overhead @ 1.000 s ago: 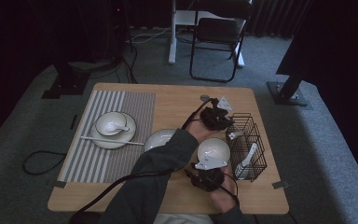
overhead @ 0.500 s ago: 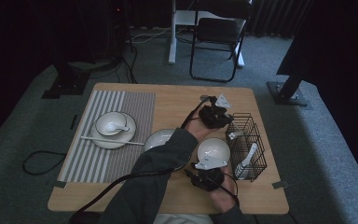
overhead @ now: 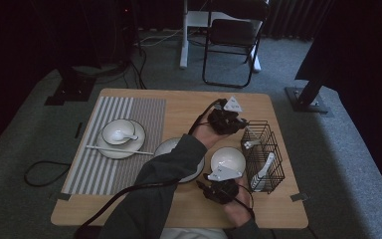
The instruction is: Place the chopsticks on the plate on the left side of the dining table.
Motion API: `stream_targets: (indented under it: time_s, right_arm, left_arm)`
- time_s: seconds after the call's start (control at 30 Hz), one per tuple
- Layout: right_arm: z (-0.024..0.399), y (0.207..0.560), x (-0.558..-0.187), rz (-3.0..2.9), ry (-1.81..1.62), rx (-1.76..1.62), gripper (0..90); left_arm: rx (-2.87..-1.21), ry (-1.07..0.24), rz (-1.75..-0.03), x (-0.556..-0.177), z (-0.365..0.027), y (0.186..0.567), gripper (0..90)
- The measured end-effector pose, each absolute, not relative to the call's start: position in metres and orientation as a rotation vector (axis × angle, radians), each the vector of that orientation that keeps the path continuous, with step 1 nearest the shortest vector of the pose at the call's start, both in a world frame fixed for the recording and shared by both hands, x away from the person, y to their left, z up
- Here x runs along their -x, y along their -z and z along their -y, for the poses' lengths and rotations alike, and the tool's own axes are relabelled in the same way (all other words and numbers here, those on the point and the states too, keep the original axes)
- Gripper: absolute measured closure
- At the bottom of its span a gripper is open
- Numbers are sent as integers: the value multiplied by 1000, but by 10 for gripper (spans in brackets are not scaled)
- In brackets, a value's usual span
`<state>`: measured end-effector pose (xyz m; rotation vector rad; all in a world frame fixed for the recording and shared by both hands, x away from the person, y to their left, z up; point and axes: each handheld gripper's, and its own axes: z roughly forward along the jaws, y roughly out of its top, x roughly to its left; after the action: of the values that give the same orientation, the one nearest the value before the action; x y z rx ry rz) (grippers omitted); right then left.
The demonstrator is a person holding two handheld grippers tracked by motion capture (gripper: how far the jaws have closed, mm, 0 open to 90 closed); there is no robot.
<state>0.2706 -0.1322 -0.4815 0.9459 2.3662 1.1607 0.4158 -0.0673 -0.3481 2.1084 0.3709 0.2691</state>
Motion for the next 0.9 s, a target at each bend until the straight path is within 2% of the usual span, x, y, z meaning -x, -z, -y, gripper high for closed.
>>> stream_targets:
  time_s: [0.43,0.9]
  right_arm:
    - [132,481,-271,-2367,-1159,-947,624]
    - [131,480,-271,-2374,-1155,-928,620]
  left_arm:
    - [-2098,-299,-310,-406,57,327,842]
    - [-2067,-295,-296,-401,25,310,842]
